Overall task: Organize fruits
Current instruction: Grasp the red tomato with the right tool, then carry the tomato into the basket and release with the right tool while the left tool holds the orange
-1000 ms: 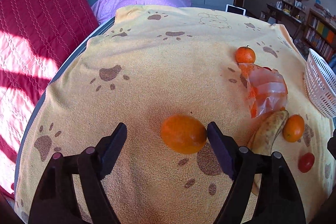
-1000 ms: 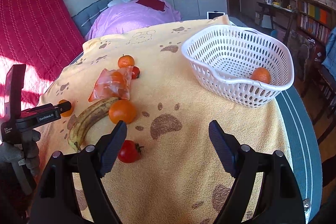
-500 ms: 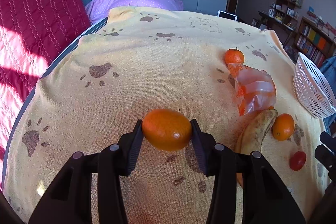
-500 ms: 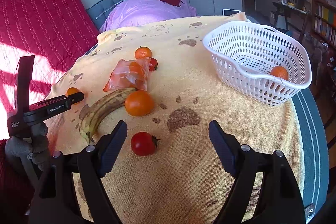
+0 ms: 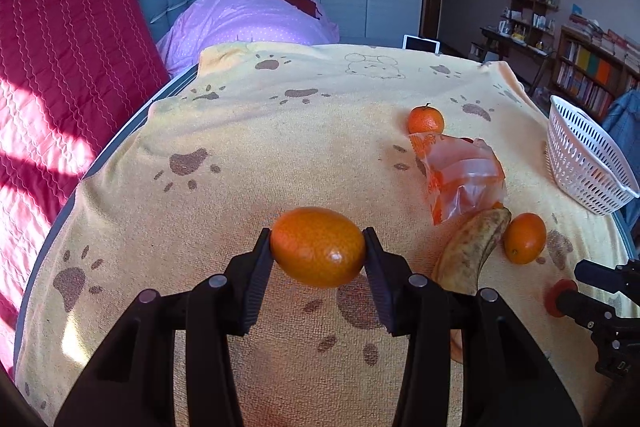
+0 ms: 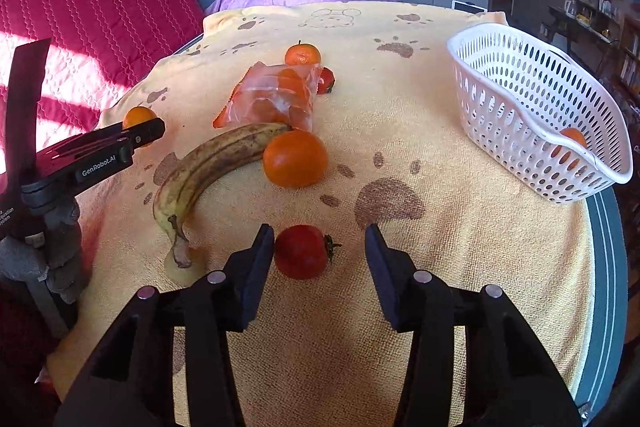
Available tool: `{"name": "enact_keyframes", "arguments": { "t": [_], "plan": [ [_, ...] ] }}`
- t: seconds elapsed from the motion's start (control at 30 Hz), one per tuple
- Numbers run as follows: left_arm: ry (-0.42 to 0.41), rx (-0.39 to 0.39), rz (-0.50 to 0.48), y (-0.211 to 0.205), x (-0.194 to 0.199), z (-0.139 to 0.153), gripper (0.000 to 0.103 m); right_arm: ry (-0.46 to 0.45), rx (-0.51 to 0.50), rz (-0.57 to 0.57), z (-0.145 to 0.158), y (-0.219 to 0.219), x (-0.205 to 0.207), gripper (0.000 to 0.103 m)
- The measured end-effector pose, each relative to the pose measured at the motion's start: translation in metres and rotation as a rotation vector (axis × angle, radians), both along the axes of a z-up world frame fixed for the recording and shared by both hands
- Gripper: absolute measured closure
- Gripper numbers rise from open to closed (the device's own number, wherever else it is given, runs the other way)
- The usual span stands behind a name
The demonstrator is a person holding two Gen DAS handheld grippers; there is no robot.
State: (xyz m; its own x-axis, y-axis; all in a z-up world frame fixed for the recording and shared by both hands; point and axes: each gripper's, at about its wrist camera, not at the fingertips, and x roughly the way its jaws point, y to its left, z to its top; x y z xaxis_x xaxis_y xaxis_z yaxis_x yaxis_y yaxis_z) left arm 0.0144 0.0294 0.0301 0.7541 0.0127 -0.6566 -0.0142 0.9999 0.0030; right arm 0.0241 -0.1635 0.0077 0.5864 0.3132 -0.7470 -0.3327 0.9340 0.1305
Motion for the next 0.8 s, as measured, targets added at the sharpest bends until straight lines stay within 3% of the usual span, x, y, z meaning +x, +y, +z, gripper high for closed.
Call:
{"name": "enact_keyframes", "arguments": {
  "t": [0.1, 0.17, 0.4, 0.8],
  "plan": [
    [0.004, -0.011, -0.001, 0.001, 0.0, -0.001, 0.058, 0.014, -0.017, 0.014, -0.003, 0.006, 0.002, 0.056],
    [0.004, -0.017, -0.002, 0.002, 0.0, -0.001, 0.058, 0.028, -0.031, 0.026, -0.007, 0.01, 0.004, 0.065],
    [0.002, -0.043, -0.002, 0.006, -0.001, -0.001, 0.058, 0.031, -0.03, 0.025, -0.006, 0.009, 0.002, 0.066],
    [0.003, -0.051, -0.007, 0.007, 0.0, -0.001, 0.058, -0.076, 0.111, -0.109, 0.044, -0.035, 0.007, 0.066]
  ]
}}
